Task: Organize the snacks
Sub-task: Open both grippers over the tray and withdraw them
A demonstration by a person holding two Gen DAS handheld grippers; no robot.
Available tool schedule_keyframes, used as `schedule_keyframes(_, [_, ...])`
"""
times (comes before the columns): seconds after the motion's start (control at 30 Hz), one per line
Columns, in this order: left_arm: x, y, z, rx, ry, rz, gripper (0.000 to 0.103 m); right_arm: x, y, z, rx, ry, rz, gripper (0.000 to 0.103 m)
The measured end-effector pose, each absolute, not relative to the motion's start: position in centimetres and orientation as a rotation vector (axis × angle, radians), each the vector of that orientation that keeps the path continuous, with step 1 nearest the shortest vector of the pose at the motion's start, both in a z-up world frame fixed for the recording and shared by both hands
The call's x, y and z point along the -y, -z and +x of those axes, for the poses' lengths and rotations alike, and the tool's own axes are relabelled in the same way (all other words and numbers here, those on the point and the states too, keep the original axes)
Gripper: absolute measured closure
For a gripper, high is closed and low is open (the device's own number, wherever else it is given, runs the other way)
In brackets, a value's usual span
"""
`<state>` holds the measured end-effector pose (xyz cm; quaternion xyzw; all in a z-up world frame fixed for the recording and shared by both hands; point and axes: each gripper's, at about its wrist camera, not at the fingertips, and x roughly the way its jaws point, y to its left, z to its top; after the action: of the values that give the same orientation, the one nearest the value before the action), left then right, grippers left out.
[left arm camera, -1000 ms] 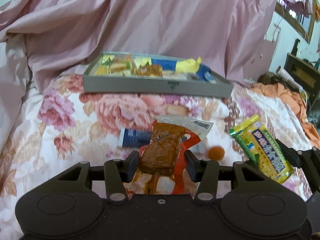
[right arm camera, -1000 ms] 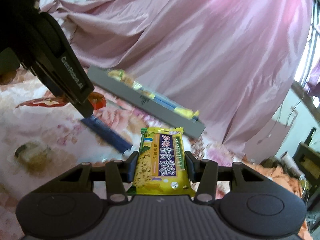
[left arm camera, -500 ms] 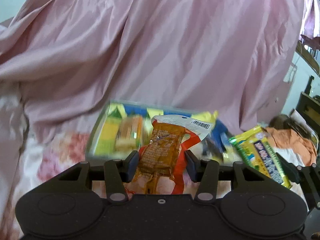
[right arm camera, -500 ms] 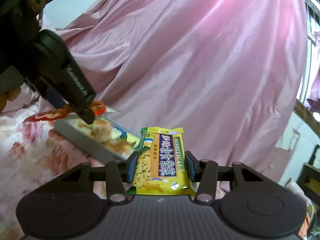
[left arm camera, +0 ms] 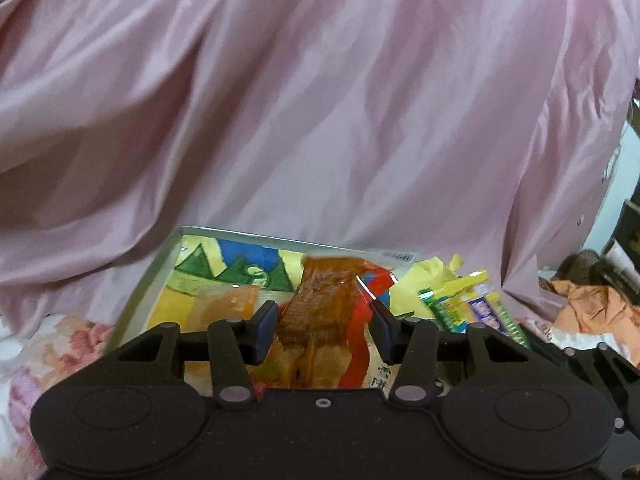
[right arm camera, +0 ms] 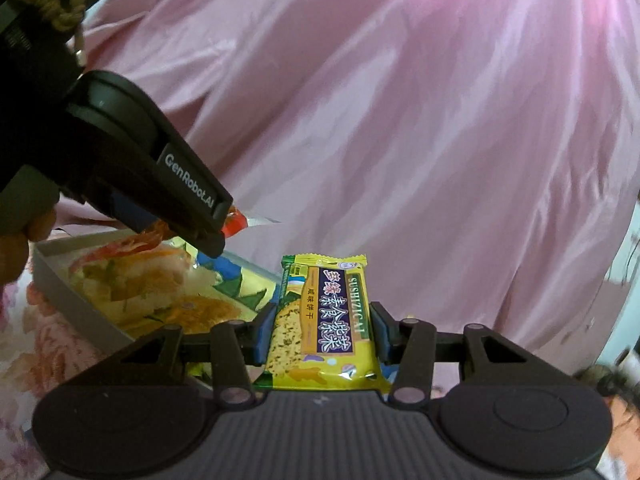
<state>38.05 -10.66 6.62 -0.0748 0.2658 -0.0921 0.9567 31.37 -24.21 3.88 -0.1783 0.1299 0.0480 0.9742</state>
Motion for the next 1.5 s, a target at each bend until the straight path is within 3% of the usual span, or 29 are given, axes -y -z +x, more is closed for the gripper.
schedule_keyframes(0.1, [11.5,-5.4,39.1,-0.557,0.202,-0.125,0.063,24.8,-2.6,32.9,-0.321,-0.104,-0.304,0.051])
schedule_keyframes(0.23, [12.4,-4.3,39.6,-0.533,0.22,-0.065,0.062,25.7,-1.3,33.7,-0.376,-0.112,-0.243,0.051])
schedule_keyframes(0.3, [12.8,-4.1,39.5,-0.523,0.228,-0.046,0.061,25.9,-1.0,34.0,-0.392,-0.12,-0.226,0.059])
schedule_keyframes(0.33, [12.8,-4.0,39.4,-0.519,0.228,-0.042,0.06,26.0,-0.9,34.2,-0.401,-0.126,-0.214,0.058])
schedule_keyframes(0.4, [12.8,-4.0,39.1,-0.512,0.236,-0.043,0.052,26.4,-1.0,34.3,-0.405,-0.125,-0.184,0.047])
schedule_keyframes(0.47, [12.6,-4.1,39.0,-0.537,0.242,-0.069,0.034,27.1,-1.5,34.3,-0.405,-0.128,-0.161,0.037])
schedule_keyframes(0.87, [10.3,-6.6,34.0,-0.467,0.23,-0.145,0.003,29.3,-5.0,29.5,-0.3,-0.093,-0.084,0.006])
schedule_keyframes(1.0, [9.5,-7.8,30.9,-0.436,0.22,-0.151,0.001,29.9,-6.7,26.6,-0.257,-0.082,-0.047,0.0])
schedule_keyframes(1.5, [6.1,-9.3,20.2,-0.416,0.183,-0.181,0.001,29.3,-9.4,16.0,-0.192,-0.07,-0.009,0.0])
